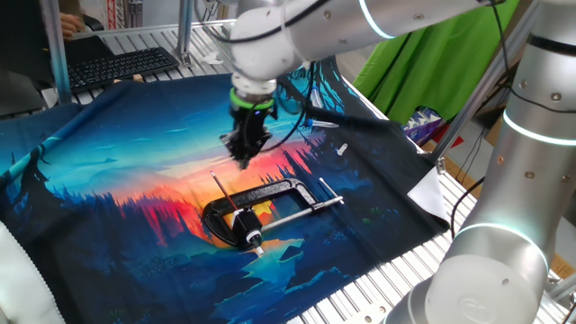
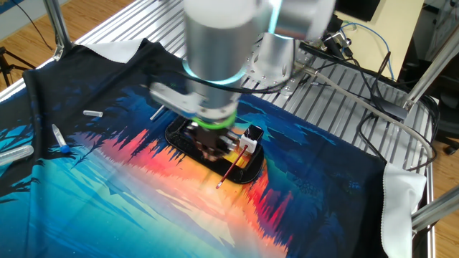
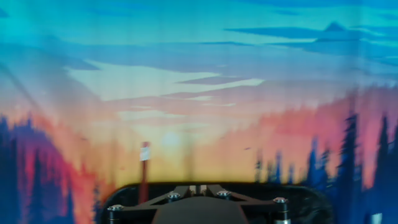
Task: Insert the pencil into the pencil sharpener
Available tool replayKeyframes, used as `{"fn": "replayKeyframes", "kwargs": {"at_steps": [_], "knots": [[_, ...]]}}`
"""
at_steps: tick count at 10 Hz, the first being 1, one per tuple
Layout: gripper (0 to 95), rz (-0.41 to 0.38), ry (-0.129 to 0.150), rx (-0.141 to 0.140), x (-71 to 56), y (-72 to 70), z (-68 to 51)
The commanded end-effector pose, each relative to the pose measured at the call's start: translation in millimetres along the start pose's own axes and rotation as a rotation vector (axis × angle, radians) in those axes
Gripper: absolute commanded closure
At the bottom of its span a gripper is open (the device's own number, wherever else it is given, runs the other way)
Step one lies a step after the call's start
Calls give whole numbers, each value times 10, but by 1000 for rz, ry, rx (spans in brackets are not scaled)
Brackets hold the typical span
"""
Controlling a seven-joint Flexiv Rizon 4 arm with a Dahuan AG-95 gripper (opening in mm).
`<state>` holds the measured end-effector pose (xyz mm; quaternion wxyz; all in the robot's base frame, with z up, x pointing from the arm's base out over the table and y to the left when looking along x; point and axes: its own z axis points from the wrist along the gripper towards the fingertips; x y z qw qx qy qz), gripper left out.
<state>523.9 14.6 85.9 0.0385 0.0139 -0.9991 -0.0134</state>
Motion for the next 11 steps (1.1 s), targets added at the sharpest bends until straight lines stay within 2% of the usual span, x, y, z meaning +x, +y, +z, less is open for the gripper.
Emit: {"fn": "replayKeyframes", "kwargs": {"at_steps": [1, 5, 7, 11], "knots": [[950, -14, 9, 2, -1, -91, -19], [950, -21, 9, 5, 56, -185, -108], [950, -54, 10, 7, 68, -195, -124], [950, -69, 11, 2, 87, -211, -149]]}}
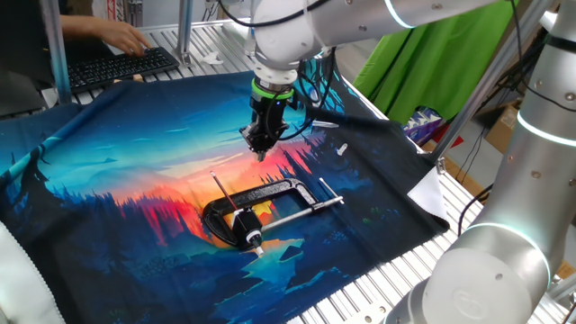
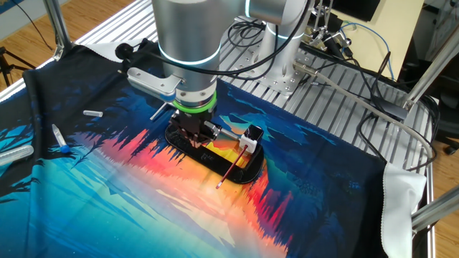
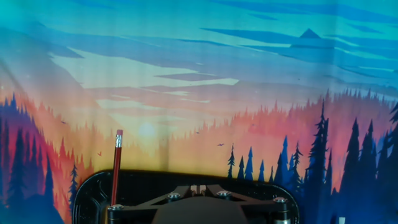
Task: Insert the pencil into the pencil sharpener
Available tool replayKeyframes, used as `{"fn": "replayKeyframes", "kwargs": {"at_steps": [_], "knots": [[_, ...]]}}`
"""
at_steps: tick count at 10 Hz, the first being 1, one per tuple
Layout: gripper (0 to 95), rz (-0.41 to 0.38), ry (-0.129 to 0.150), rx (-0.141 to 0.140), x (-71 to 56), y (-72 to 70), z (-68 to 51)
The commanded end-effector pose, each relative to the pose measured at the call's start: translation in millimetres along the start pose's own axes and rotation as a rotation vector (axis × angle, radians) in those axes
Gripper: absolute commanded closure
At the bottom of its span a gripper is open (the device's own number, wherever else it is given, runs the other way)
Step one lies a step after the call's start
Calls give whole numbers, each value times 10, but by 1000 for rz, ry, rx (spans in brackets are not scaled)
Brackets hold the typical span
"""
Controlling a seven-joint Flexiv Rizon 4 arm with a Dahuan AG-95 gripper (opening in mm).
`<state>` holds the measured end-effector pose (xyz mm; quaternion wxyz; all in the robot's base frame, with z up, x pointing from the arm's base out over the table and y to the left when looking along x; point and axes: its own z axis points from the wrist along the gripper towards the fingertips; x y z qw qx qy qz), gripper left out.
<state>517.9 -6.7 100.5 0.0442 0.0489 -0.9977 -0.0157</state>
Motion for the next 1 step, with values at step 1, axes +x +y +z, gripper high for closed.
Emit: {"fn": "replayKeyframes", "kwargs": {"at_steps": [1], "knots": [[950, 3, 0, 4, 12, -3, -3]]}}
